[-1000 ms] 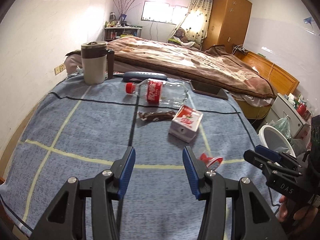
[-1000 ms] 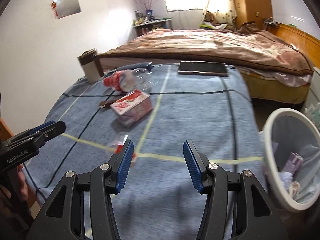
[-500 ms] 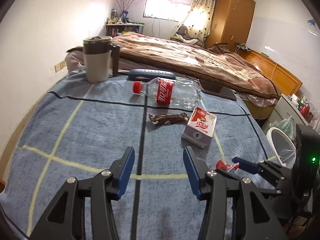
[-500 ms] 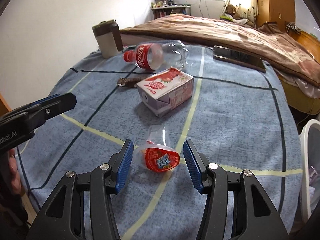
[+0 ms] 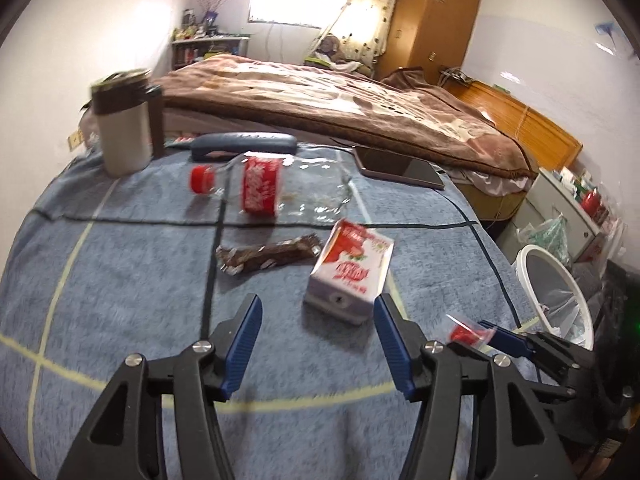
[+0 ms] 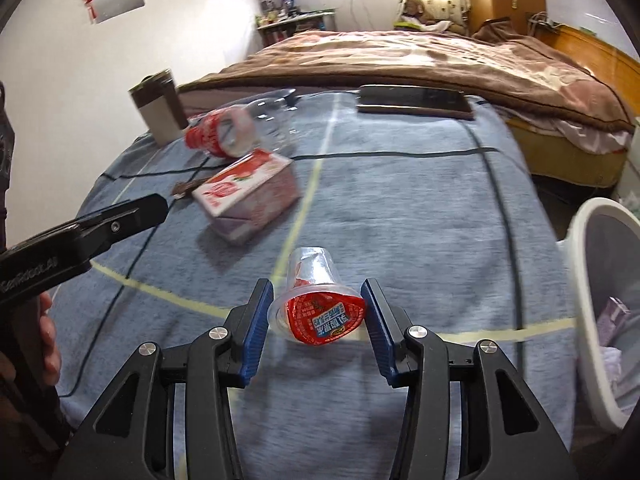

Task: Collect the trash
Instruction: 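Grasp the red-labelled jelly cup with the right gripper while the left grasps the pink juice carton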

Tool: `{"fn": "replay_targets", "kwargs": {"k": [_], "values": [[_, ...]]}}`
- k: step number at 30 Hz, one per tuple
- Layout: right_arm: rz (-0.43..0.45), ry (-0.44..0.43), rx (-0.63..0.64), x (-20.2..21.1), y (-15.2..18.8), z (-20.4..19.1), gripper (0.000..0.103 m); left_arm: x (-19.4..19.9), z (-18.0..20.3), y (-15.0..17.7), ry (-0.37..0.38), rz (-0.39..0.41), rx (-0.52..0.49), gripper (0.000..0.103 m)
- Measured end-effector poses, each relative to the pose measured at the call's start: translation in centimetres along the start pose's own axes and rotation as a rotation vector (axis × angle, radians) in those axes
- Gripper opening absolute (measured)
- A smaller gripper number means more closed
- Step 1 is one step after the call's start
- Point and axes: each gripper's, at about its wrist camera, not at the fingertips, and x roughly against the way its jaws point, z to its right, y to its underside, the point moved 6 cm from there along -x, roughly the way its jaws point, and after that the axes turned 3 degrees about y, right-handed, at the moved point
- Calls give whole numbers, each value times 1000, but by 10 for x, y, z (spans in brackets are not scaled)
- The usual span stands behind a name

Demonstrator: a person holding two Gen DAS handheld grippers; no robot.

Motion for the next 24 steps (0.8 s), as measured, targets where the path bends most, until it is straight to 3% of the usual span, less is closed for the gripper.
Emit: {"fn": "replay_targets", "kwargs": {"k": [9, 24], "values": [[32, 9, -59, 14, -4, 22, 48, -44, 22, -9, 16, -86, -72, 65], [52, 8, -94, 16, -7, 41, 48, -79, 34, -6, -24, -142, -121, 65]]}}
